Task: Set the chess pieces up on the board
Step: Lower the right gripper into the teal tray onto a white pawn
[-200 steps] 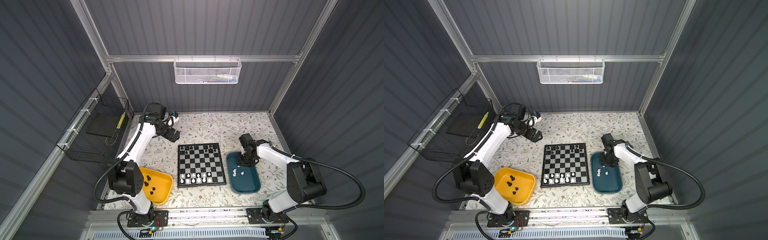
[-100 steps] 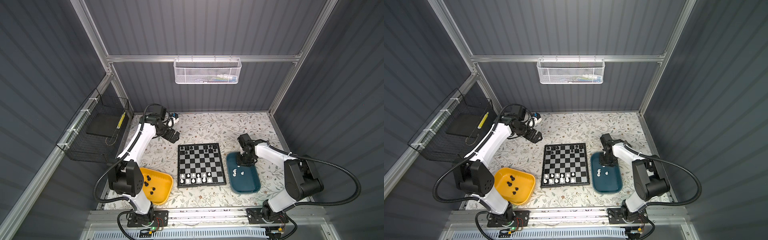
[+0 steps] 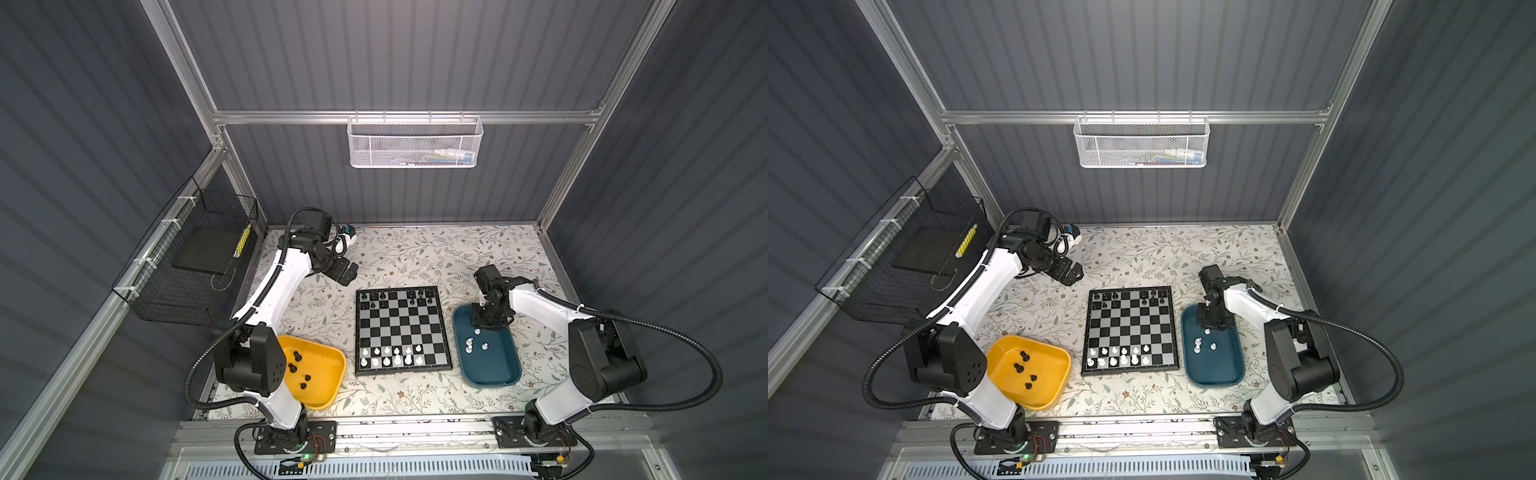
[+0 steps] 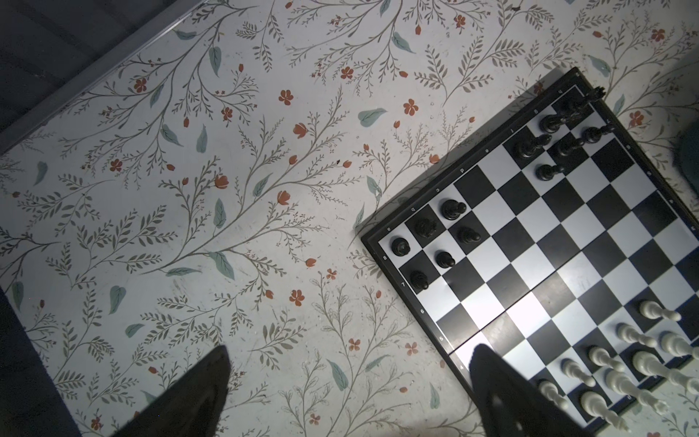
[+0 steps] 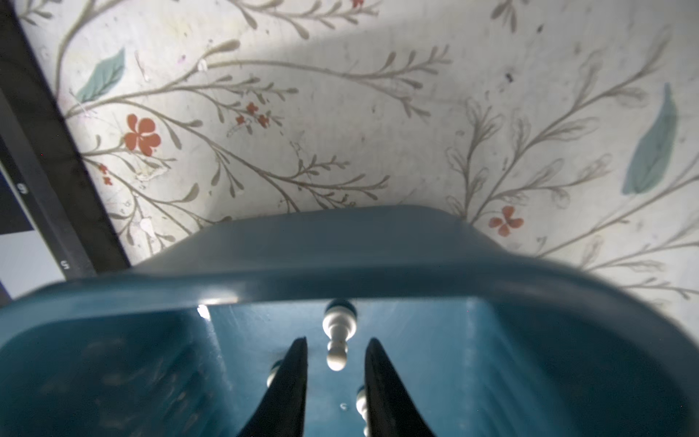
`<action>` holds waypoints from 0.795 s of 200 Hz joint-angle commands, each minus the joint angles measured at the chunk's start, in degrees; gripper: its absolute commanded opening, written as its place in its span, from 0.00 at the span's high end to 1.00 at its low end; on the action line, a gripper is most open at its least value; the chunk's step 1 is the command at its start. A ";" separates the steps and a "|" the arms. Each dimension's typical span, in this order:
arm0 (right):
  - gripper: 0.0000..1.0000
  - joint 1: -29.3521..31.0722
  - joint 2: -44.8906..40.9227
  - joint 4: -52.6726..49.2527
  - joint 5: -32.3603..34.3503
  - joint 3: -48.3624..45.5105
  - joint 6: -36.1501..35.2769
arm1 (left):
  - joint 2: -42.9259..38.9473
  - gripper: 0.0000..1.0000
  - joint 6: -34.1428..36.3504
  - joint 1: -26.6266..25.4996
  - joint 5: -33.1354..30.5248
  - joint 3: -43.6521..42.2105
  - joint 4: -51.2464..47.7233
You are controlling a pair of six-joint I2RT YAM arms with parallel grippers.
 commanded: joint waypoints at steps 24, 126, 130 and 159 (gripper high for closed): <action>0.70 0.75 1.14 -0.43 0.95 -0.20 0.16 | -1.40 0.00 0.29 -0.39 -0.01 -0.02 1.28; 0.72 0.94 2.72 0.20 2.03 -0.13 0.15 | -1.75 0.00 0.68 -0.36 -0.58 -1.16 1.00; 0.72 0.94 2.91 0.25 1.98 -0.09 0.04 | -1.79 0.00 0.68 -0.31 -0.57 -1.16 0.93; 0.72 1.07 3.24 0.04 2.31 -0.20 -0.15 | -1.92 0.00 0.68 -0.37 -0.49 -1.31 0.92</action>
